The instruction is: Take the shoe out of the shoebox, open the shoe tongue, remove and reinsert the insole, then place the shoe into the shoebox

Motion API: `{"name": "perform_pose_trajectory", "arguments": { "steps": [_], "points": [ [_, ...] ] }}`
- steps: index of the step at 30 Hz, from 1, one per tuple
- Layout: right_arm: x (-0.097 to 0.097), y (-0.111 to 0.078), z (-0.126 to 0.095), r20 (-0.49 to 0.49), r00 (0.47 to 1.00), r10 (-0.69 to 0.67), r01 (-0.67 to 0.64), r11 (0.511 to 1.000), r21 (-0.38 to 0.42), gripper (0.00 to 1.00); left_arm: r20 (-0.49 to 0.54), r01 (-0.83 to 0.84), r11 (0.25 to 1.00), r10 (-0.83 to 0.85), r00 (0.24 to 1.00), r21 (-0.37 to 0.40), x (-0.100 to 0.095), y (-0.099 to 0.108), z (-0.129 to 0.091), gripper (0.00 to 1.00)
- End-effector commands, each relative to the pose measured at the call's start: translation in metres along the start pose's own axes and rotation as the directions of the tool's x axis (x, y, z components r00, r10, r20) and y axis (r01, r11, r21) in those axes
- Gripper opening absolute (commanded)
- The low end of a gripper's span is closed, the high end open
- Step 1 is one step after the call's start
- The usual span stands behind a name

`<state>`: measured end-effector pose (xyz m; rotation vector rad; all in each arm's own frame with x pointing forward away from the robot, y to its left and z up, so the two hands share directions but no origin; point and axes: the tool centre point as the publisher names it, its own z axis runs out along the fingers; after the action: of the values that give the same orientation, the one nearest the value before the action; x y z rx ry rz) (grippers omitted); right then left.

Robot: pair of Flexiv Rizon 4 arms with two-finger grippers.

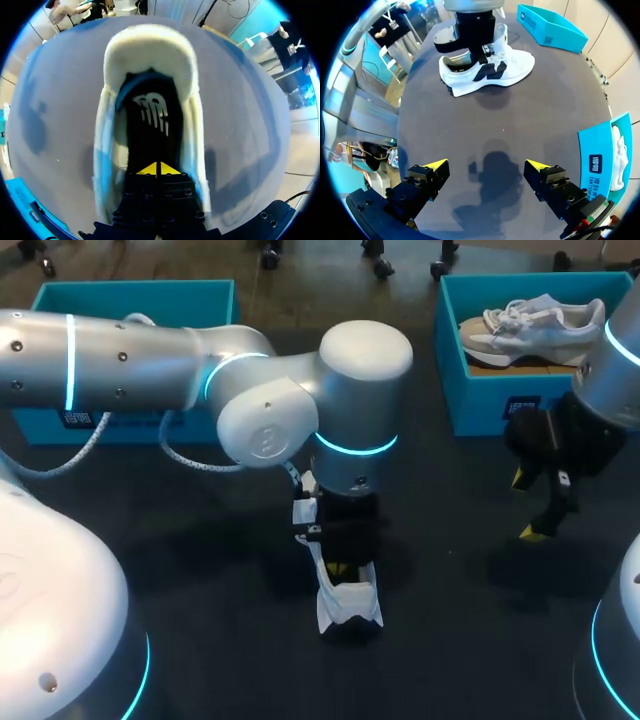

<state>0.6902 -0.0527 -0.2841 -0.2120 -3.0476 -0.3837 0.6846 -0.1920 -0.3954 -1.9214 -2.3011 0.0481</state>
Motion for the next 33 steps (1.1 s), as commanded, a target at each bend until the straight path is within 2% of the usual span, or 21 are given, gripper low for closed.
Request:
{"name": "perform_pose_trajectory", "arguments": {
  "steps": [1,5,7,13,17,24,33],
  "points": [
    [0.000,-0.001,0.001,0.000,1.000,0.000,0.000,1.000,0.001,1.00,0.021,-0.012,1.000,0.012,1.000,0.009,0.009,-0.014,-0.019,0.00],
    [0.000,-0.001,0.001,0.000,1.000,0.000,0.000,1.000,0.001,1.00,0.019,-0.030,0.997,0.029,0.999,0.065,0.006,-0.031,-0.028,0.00],
    [0.000,-0.001,0.001,0.000,1.000,0.000,0.000,1.000,0.001,1.00,0.010,-0.035,0.993,0.034,0.999,0.116,0.004,-0.038,-0.033,0.00],
    [0.000,-0.001,0.001,0.000,1.000,0.000,0.000,1.000,0.001,1.00,0.004,-0.002,0.973,0.001,1.000,0.232,-0.003,-0.042,-0.047,0.00],
    [0.000,-0.001,0.001,0.000,1.000,0.000,0.000,1.000,0.001,1.00,-0.008,-0.011,0.966,0.014,1.000,0.258,-0.007,-0.048,-0.050,0.00],
    [0.000,-0.001,0.001,0.000,1.000,0.000,0.000,1.000,0.001,1.00,-0.027,-0.043,0.956,0.053,0.998,0.291,-0.009,-0.066,-0.033,0.00],
    [0.000,-0.001,0.001,0.000,1.000,0.000,0.000,1.000,0.001,1.00,-0.027,-0.059,0.948,0.071,0.997,0.313,-0.005,-0.060,-0.026,0.00]
  ]
}}
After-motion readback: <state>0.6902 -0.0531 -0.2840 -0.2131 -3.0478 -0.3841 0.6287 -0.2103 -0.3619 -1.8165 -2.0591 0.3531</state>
